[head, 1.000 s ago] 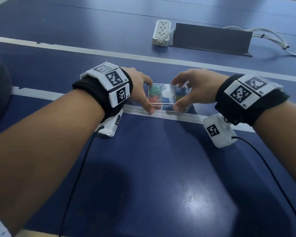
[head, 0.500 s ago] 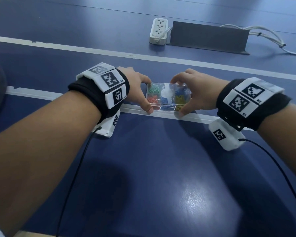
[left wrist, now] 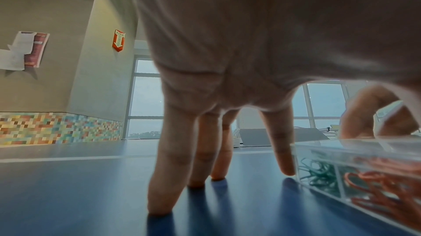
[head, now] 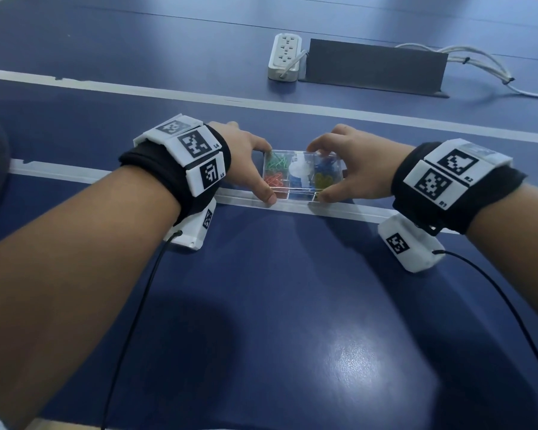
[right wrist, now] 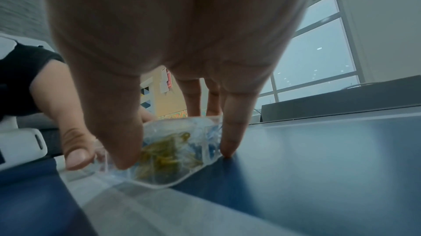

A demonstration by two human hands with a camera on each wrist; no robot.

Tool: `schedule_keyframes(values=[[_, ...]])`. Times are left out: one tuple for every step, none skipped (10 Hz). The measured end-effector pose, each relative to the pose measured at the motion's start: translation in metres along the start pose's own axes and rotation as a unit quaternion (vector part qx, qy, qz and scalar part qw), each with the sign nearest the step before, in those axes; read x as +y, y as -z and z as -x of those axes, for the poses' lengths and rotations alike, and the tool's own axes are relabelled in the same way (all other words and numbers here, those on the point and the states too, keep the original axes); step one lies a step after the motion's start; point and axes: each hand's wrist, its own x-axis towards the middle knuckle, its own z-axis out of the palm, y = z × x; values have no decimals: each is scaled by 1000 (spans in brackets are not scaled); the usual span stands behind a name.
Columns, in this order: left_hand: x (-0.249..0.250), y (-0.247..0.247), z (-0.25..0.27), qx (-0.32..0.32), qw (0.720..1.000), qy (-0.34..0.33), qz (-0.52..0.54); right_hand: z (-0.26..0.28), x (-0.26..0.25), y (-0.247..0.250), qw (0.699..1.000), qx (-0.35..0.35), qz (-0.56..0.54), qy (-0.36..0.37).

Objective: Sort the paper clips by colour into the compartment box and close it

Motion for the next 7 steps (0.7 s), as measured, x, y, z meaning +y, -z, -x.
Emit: schedule_keyframes(values=[[-1, 0, 0, -1, 1000, 1, -1, 1, -2, 4, 1000, -15, 6, -3], [-1, -1, -1, 2, 1000, -1, -1, 1, -3, 4, 1000, -25, 7, -11], [0, -3, 0, 8, 1000, 0, -7, 1, -2, 1, 1000, -16, 4, -18], [2, -2, 0, 5, 1000, 5, -8, 1, -2, -1, 1000, -3, 2, -17], [2, 0, -2, -1, 1000, 10, -11, 1, -3, -3, 1000, 2, 6, -25], [4, -2, 1, -2, 1000, 8, -22, 0, -3, -6, 1000, 8, 5, -25], [5, -2, 5, 3, 1000, 6, -20, 1, -5, -6, 1000, 6, 0, -28]])
